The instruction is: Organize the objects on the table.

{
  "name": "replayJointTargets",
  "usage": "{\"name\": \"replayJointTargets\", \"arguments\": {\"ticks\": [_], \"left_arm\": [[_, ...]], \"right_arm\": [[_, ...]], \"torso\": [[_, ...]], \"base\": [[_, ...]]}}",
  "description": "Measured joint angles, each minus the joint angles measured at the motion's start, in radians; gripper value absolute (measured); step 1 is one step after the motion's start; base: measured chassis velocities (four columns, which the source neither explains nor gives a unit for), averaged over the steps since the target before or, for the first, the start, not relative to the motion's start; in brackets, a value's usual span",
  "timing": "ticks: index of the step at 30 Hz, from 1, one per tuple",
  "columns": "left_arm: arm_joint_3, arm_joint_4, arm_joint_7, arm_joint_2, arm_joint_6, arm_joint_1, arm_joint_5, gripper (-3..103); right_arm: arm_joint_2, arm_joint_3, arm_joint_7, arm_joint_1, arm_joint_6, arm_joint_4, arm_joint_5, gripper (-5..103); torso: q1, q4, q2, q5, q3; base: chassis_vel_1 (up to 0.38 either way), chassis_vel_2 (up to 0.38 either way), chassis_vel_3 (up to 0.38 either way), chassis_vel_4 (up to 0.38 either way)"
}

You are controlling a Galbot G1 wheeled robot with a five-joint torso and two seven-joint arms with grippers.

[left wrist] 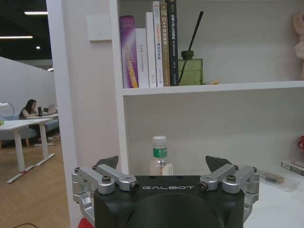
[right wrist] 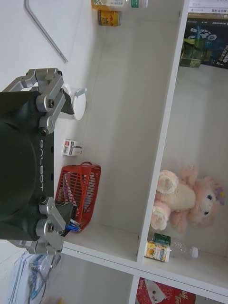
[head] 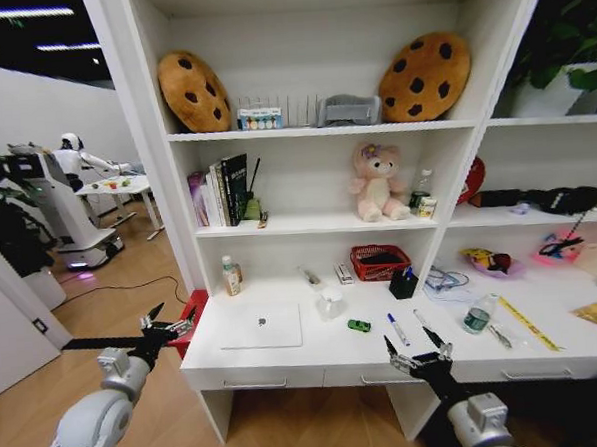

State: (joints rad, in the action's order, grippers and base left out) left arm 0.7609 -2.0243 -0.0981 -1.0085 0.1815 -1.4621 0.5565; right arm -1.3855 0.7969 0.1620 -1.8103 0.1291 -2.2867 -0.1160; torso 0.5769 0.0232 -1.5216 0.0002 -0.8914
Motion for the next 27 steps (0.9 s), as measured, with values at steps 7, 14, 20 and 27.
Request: {"name": "replayJointTargets", "arguments": {"ticks": [7, 14, 20, 27], "left_arm": [[0.0, 0.0, 0.0, 0.0, 0.0, 0.0, 0.0, 100], [0.0, 0.0, 0.0, 0.0, -0.001, 0.0, 0.0, 100], [0.0, 0.0, -0.001, 0.0, -0.001, 0.0, 0.0, 100], [0.0, 0.0, -0.001, 0.0, -0.001, 0.0, 0.0, 100]], "right_arm": [[0.001, 0.002, 0.005, -0.002, -0.003, 0.003, -0.004, 100], [0.002, 0.007, 0.007, -0.005, -0.006, 0.002, -0.01, 100], [0.002, 0.01, 0.01, -0.01, -0.012, 0.0, -0.011, 100], [0.001, 0.012, 0.012, -0.016, -0.019, -0.003, -0.011, 100]], "torso": [[0.0, 0.0, 0.0, -0.0003, 0.0], [0.0, -0.0003, 0.0, -0.0002, 0.0], [0.0, -0.0003, 0.0, -0.0002, 0.0], [0.0, 0.0, 0.0, -0.0001, 0.0]], "base": [[-0.057, -0.061, 0.063, 0.061], [-0.055, -0.068, 0.045, 0.059], [-0.091, -0.082, 0.091, 0.085], [-0.097, -0.099, 0.094, 0.087]]}}
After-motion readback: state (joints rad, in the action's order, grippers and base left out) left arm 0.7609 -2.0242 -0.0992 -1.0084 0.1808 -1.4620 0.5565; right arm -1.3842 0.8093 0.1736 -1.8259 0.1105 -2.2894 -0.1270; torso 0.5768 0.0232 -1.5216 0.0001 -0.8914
